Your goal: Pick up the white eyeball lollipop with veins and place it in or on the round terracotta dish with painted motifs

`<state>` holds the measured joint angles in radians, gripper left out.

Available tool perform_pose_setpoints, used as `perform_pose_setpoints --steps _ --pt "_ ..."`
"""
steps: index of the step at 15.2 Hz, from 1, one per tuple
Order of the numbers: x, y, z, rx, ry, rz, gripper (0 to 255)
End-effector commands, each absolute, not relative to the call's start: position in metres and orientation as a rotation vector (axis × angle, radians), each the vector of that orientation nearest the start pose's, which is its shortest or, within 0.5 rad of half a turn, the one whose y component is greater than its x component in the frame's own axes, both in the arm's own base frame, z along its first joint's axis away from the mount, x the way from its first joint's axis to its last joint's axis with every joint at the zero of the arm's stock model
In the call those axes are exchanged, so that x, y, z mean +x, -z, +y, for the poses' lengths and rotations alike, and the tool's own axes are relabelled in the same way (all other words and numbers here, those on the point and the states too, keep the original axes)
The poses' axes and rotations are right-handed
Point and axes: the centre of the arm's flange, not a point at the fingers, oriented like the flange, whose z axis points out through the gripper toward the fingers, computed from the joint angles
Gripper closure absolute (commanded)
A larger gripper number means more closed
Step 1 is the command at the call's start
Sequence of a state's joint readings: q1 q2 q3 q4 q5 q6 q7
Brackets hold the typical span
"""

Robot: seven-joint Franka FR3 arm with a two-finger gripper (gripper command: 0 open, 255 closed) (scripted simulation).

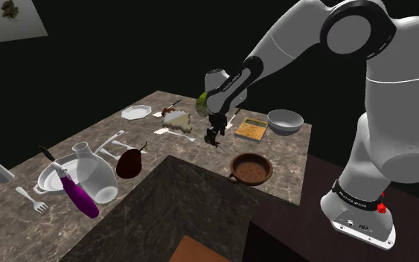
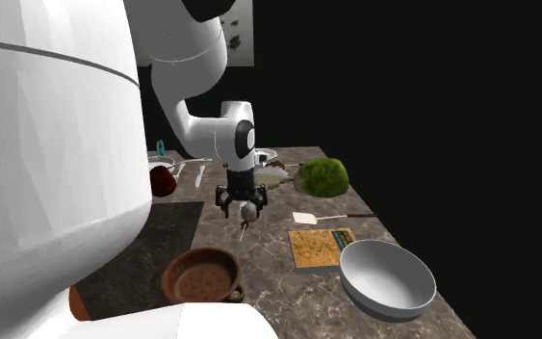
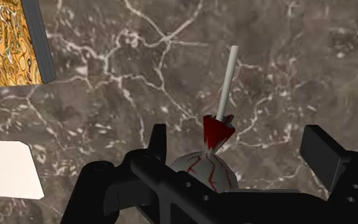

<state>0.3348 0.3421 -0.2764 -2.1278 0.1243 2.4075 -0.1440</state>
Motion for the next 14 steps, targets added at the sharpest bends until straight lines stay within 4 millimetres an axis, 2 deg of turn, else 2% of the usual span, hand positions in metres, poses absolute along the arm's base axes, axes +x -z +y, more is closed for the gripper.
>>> perform_pose_setpoints --steps 1,7,14 --pt "0.578 -0.238 0.039 -3.182 -0.087 -0.196 0" --pt "0.576 -0.204 0.038 -3.182 -0.087 -0.196 0" --pt "0.576 -0.204 0.038 -3.182 -0.087 -0.196 0"
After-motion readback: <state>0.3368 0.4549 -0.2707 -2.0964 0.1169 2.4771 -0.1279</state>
